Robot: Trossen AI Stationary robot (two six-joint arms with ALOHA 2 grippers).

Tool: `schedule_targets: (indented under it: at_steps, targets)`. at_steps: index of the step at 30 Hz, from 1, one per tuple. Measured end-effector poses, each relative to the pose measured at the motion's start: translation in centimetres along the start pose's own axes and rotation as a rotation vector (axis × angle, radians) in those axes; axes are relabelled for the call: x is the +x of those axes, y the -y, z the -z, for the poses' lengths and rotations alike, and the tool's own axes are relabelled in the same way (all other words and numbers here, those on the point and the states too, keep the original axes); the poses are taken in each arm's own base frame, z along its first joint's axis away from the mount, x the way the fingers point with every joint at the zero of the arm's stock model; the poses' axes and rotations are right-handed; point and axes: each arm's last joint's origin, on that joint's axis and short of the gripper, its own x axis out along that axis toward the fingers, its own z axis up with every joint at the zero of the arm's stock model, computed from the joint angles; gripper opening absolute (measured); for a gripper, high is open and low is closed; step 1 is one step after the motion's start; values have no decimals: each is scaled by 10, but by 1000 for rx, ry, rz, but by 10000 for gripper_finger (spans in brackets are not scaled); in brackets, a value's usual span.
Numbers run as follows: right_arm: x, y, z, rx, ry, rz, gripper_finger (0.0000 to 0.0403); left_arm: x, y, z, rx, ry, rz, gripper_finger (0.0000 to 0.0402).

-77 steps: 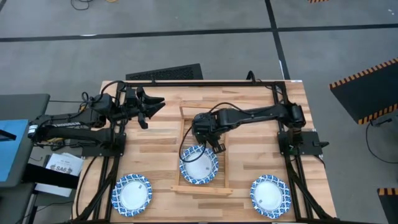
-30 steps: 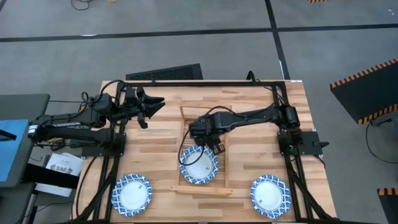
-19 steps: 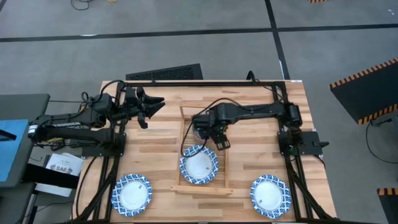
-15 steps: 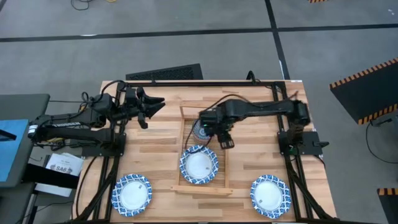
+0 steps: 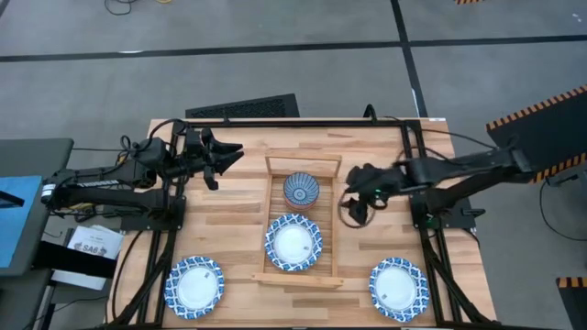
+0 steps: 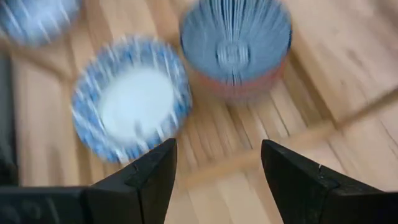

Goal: Place and stack bowls onto a shelf
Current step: Stack the left blue patterned bowl on the blue patterned bowl on the shelf

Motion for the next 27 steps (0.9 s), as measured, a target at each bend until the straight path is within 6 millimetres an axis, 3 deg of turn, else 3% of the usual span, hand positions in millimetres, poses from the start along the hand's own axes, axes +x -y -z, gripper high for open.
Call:
schedule_targets:
  at_steps: [6,10,23,27]
  targets:
    - [-18,-3,-6,92,346,-24,260,0,0,1,15,-8,-2,111]
    - [-24,-5,-16,85,471,-23,260,0,0,1,13,-15,3,111]
    - [-23,0,-22,70,506,-5,260,0,0,2,-42,-36,27,111]
    - [-23,0,-22,70,506,-6,260,0,10,-2,-24,-240,153,111]
